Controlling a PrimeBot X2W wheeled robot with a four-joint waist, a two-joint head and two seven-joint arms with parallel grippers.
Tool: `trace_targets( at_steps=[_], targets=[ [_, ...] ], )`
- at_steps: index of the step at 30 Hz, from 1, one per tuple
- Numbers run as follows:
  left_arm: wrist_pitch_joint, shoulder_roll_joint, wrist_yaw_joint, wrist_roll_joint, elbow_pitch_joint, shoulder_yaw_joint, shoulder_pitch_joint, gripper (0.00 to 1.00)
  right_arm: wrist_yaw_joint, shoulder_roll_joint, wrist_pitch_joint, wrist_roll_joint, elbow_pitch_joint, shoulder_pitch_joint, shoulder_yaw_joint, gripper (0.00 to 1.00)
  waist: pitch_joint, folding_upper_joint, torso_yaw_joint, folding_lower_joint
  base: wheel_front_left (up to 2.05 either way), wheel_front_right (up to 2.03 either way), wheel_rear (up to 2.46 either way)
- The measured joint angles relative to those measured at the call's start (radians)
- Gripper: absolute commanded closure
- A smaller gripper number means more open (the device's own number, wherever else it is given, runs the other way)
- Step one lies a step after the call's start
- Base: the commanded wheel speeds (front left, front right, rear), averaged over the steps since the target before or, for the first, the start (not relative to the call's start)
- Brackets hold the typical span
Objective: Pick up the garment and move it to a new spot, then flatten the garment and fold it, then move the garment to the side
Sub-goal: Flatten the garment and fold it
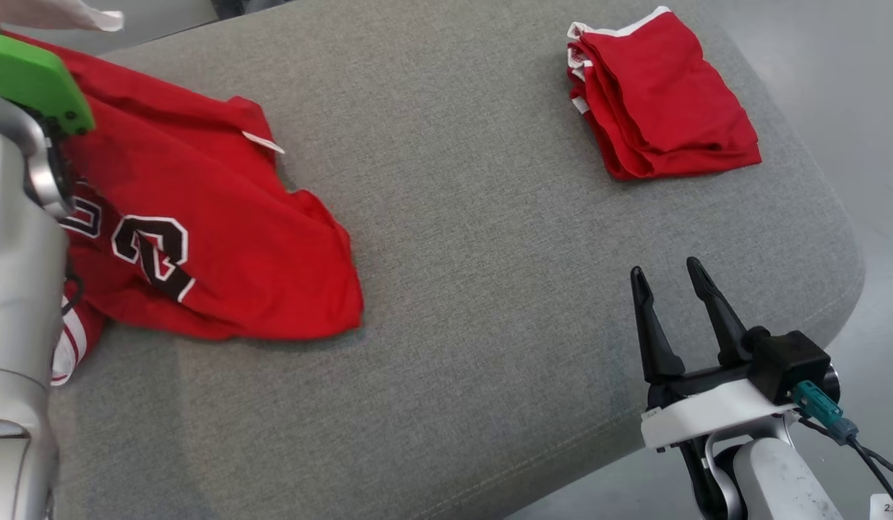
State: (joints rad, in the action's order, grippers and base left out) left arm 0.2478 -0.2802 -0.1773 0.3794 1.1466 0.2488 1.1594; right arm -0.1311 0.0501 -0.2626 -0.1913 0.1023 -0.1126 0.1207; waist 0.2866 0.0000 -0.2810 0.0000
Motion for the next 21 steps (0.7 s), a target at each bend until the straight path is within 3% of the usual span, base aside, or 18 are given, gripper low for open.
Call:
trace_targets(
  at_steps=[5, 6, 7, 8, 17, 21],
  targets=[
    [0.009, -0.052, -0.043, 0.026, 0.008, -0.046, 0.016, 1.00, 0.000, 0.000, 0.000, -0.008, 0.001, -0.014, 0.007, 0.00, 0.025, 0.0000, -0.024, 0.0000, 0.00, 0.00, 0.00],
    [0.009, -0.057, -0.043, 0.025, 0.017, -0.044, 0.016, 0.90, 0.000, 0.000, 0.000, -0.008, 0.002, -0.017, 0.008, 0.00, 0.029, 0.0000, -0.027, 0.0000, 0.00, 0.00, 0.00],
    [0.009, -0.058, -0.037, 0.025, 0.027, -0.040, 0.016, 0.31, 0.000, 0.000, 0.000, -0.008, 0.004, -0.018, 0.011, 0.00, 0.033, 0.0000, -0.029, 0.0000, 0.00, 0.00, 0.00],
    [0.009, -0.058, -0.028, 0.025, 0.036, -0.034, 0.016, 0.00, 0.000, 0.000, 0.000, -0.008, 0.006, -0.019, 0.016, 0.00, 0.036, 0.0000, -0.030, 0.0000, 0.00, 0.00, 0.00],
    [0.010, -0.009, 0.048, 0.025, 0.053, -0.001, 0.004, 0.00, 0.000, 0.000, 0.000, -0.009, 0.030, -0.038, 0.064, 0.00, 0.021, 0.0000, 0.011, 0.0000, 0.00, 0.00, 0.00],
    [0.013, 0.021, 0.087, 0.025, -0.021, 0.004, -0.048, 0.00, 0.000, -0.001, 0.000, -0.007, 0.048, -0.038, 0.081, 0.00, -0.009, 0.0000, 0.055, 0.0000, 0.00, 0.00, 0.00]
  ],
)
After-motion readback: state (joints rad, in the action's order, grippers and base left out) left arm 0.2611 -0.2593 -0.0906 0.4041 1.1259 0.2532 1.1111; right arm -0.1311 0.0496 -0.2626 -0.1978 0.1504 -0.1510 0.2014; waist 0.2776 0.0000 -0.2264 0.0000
